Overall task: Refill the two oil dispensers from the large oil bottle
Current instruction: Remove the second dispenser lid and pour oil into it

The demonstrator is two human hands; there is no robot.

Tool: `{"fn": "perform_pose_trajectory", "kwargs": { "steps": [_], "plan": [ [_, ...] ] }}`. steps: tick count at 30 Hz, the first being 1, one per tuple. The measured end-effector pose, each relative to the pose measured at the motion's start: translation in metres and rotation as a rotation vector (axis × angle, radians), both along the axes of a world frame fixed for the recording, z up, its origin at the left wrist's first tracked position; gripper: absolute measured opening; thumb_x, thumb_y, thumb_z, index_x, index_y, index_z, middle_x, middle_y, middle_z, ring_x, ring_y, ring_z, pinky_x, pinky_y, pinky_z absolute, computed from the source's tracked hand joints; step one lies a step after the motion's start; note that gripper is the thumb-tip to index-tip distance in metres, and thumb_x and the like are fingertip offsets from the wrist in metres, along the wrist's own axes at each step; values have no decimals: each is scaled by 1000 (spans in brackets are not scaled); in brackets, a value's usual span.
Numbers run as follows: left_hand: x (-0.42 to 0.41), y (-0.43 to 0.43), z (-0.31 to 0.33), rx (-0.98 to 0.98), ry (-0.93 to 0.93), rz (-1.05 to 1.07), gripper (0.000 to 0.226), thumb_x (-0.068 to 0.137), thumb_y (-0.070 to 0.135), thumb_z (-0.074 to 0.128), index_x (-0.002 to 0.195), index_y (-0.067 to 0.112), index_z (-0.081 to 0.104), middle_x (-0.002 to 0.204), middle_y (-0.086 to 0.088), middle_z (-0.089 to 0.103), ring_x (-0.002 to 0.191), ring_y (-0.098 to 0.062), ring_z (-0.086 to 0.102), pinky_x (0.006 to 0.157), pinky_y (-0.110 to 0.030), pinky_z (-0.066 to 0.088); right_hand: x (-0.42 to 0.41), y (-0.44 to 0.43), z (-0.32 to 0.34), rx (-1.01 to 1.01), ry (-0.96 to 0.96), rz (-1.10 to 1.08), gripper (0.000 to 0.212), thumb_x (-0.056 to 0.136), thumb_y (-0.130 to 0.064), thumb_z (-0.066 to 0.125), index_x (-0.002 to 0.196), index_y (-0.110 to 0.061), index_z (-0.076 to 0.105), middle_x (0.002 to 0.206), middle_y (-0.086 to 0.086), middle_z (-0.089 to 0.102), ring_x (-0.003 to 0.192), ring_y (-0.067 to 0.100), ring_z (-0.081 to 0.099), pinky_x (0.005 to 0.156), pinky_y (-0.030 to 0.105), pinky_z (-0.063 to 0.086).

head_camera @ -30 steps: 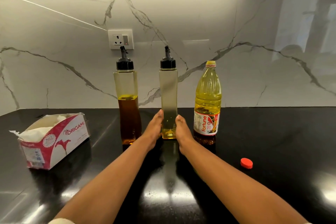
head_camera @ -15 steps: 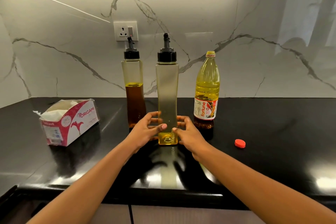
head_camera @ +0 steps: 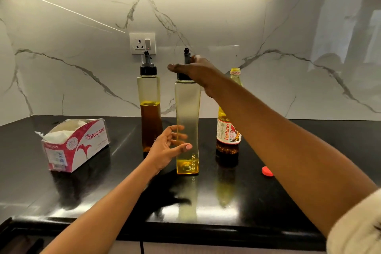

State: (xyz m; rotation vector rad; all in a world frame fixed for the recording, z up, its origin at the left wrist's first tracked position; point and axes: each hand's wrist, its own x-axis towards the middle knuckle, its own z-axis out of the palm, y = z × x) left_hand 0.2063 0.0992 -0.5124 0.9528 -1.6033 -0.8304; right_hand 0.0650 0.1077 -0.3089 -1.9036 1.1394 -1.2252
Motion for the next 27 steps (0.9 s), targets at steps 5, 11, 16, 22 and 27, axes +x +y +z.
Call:
{"fn": "perform_pose_trajectory", "kwargs": {
  "steps": [5, 11, 16, 22, 27],
  "plan": [
    [0, -2, 1, -44, 14, 12, 79, 49, 62, 84, 116, 30, 56, 106, -4, 68, 99, -18, 67, 85, -30, 56, 13, -14, -1, -80, 48, -70, 34, 76, -27, 75, 98, -5, 62, 99, 13, 66, 95, 25, 63, 90, 42, 52],
    [-1, -5, 1, -39, 68, -33, 77, 50, 53, 88, 114, 21, 60, 100, -8, 71, 98, -22, 69, 81, -27, 56, 1, -19, -1, -103, -19, 135, 11, 82, -14, 68, 73, -8, 65, 82, 12, 68, 86, 23, 66, 90, 34, 52],
    [0, -7, 0, -33, 71, -48, 74, 53, 49, 89, 115, 21, 61, 101, -10, 72, 98, -24, 69, 83, -31, 57, -5, -27, -3, -92, -96, 314, 13, 86, -7, 62, 74, -11, 62, 67, 0, 67, 71, 13, 67, 72, 22, 55],
    [-1, -5, 0, -42, 57, -44, 77, 53, 53, 88, 117, 21, 59, 102, -9, 71, 100, -23, 69, 85, -34, 56, -8, -28, -1, -22, -162, 377, 6, 86, -5, 62, 80, -8, 62, 70, 3, 68, 71, 14, 68, 69, 23, 56],
    [-9, 1, -4, -113, 0, 47, 74, 52, 62, 83, 115, 33, 58, 100, 1, 70, 97, -14, 67, 84, -31, 56, 3, -25, 7, 94, -149, 28, 39, 80, -39, 70, 98, -6, 60, 94, 9, 67, 87, 20, 66, 80, 30, 55]
  ]
}}
